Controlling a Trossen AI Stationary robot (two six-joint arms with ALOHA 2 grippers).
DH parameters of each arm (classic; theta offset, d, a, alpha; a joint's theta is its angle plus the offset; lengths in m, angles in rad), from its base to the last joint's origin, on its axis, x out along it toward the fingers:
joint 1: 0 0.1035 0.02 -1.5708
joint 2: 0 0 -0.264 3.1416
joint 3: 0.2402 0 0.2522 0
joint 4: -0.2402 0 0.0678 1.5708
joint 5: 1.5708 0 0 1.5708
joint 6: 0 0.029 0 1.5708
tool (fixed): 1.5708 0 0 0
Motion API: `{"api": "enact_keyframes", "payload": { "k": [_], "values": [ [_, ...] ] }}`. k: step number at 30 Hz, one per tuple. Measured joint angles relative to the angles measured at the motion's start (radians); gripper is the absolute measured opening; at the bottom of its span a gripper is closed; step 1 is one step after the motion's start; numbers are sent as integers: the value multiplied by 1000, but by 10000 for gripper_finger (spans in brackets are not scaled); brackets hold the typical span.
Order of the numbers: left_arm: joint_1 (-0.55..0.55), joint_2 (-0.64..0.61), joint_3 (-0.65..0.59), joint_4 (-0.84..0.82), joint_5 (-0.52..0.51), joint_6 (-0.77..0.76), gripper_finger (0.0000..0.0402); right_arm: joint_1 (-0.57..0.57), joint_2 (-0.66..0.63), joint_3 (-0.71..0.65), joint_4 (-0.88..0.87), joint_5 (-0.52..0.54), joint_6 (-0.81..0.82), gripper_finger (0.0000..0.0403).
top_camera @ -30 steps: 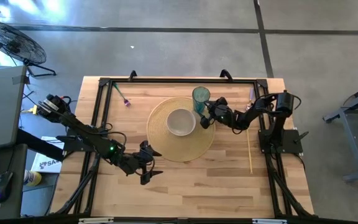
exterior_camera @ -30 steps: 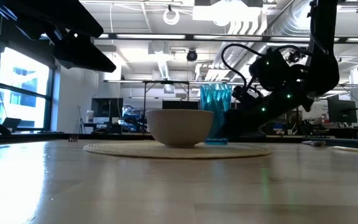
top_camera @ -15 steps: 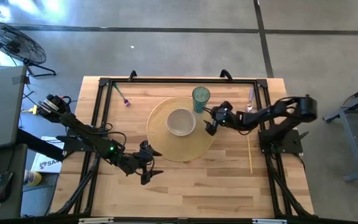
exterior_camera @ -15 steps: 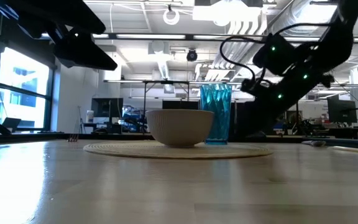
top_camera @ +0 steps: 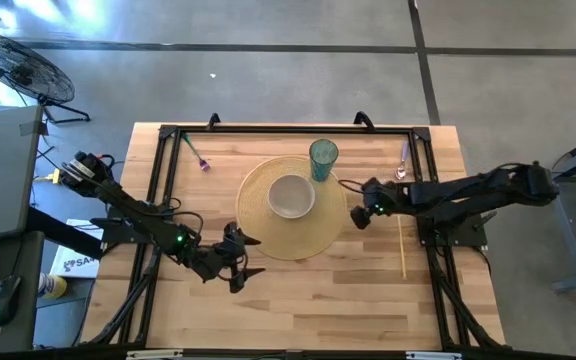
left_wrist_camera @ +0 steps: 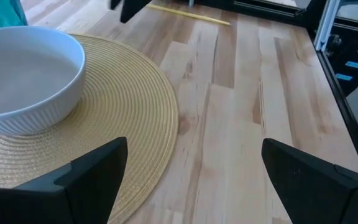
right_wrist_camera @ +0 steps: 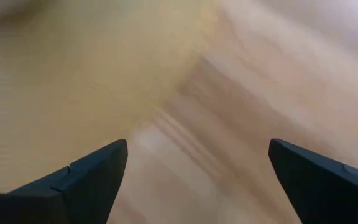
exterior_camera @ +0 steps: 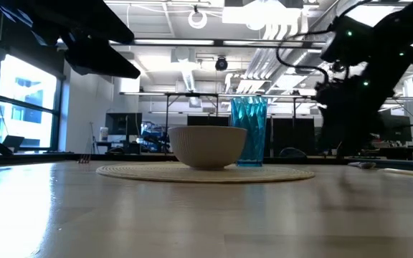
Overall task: Pick & Place Utensil
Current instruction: Put the yellow straw into the blue cup
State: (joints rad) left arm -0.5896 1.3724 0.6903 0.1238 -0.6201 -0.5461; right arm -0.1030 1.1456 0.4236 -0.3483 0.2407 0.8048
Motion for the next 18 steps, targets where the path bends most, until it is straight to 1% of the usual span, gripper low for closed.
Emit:
{"api": "enact_keyframes", "payload": {
  "k": [4,6,12,18],
  "values": [
    [0,0,0,-3,1,0,367,-27,-23,0,-210,-5,136,370],
    [0,0,0,-14,5,0,367,-37,-23,0,-264,-13,191,362],
    [0,0,0,-20,68,-1,367,-58,-23,0,-305,-17,219,339],
    [0,0,0,-21,117,-1,367,-115,-23,0,-366,-29,229,315]
  ]
}}
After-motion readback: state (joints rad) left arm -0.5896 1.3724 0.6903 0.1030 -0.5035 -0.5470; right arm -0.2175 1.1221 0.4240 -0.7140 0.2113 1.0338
